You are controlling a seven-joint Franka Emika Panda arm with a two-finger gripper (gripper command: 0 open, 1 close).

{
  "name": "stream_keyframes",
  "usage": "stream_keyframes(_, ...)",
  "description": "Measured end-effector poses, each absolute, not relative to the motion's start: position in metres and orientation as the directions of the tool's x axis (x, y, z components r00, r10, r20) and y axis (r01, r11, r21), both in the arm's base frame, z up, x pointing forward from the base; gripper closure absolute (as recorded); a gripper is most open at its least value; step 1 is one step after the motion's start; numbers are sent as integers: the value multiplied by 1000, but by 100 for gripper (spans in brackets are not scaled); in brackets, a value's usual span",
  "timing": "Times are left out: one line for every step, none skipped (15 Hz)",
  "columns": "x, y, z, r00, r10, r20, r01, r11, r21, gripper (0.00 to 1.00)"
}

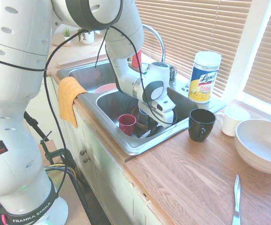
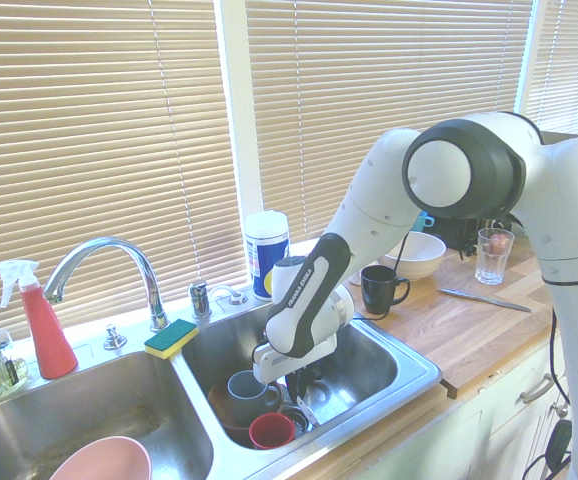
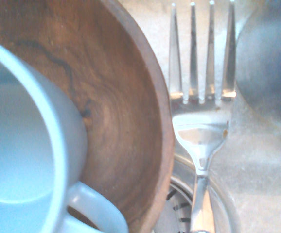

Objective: Put the fork into the sink

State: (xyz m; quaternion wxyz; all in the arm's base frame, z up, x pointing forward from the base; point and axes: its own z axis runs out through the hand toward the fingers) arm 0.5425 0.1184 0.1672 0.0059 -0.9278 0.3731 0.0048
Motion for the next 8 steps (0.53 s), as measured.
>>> stream_keyframes(543,120,168,724,-690,-12,-690,-724,-8,0)
stream_keyframes(543,121,168,725,-688,-10,-688,-725,-8,0)
stream_keyframes(544,122,169,726,-688,-9,-688,-726,-10,0)
stream_keyframes(544,123,172,726,-688,-6,-688,-726,-14,0)
stream_keyframes(545,124,177,726,-687,-2,-687,-726,-19,0)
stream_keyframes(546,124,184,727,-686,1,-686,-727,-22,0)
stream_keyframes(546,125,196,729,-685,7,-684,-729,-28,0)
stream_keyframes(546,126,213,731,-683,13,-682,-731,-33,0)
